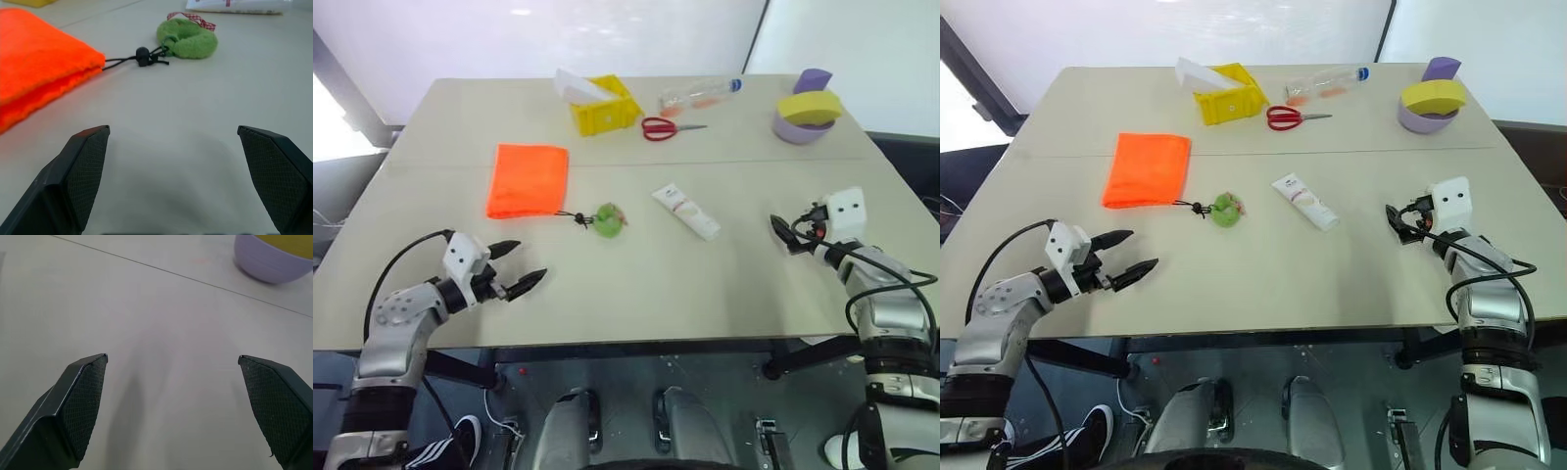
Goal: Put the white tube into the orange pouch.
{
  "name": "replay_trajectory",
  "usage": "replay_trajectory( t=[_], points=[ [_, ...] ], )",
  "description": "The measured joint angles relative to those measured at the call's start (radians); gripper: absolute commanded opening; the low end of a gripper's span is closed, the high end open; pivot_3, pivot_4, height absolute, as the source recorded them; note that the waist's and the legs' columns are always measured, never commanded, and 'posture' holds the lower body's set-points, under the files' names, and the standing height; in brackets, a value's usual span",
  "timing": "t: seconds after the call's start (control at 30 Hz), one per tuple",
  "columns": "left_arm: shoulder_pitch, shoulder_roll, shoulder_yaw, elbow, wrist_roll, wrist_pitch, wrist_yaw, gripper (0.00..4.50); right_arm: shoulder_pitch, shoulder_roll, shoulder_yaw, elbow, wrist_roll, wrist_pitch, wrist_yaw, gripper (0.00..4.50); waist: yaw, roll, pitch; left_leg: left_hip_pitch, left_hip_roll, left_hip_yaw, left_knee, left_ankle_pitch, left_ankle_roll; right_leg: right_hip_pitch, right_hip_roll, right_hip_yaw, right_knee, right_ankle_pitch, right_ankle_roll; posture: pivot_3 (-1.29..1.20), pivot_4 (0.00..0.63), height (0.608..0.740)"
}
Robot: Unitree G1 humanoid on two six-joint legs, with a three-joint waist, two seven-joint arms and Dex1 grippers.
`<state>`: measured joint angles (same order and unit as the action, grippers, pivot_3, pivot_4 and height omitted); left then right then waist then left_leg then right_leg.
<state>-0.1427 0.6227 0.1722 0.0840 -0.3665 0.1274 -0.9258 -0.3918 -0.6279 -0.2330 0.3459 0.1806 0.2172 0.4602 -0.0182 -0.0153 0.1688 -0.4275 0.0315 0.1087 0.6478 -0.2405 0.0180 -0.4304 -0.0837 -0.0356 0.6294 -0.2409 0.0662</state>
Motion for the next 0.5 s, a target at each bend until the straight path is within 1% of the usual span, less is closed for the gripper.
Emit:
replay_trajectory(
  t=[0.27,0.5],
  points=[
    [-0.016,-0.006,0.001,0.029,0.038,-0.051,0.067,4.48,-0.001,0.0,0.004,0.0,-0.011,-0.008,0.013,4.47,0.0,0.0,0.0,0.0,0.0,0.0,0.0,0.0,0.001,0.0,0.001,0.0,0.0,0.0,0.0,0.0,0.15,0.74],
    [-0.035,-0.009,0.003,0.077,0.039,-0.081,0.082,4.48,-0.023,-0.001,0.012,0.004,-0.019,-0.021,0.031,4.47,0.0,0.0,0.0,0.0,0.0,0.0,0.001,0.0,0.001,0.0,0.001,0.0,0.0,0.0,0.0,0.0,0.15,0.74]
  ],
)
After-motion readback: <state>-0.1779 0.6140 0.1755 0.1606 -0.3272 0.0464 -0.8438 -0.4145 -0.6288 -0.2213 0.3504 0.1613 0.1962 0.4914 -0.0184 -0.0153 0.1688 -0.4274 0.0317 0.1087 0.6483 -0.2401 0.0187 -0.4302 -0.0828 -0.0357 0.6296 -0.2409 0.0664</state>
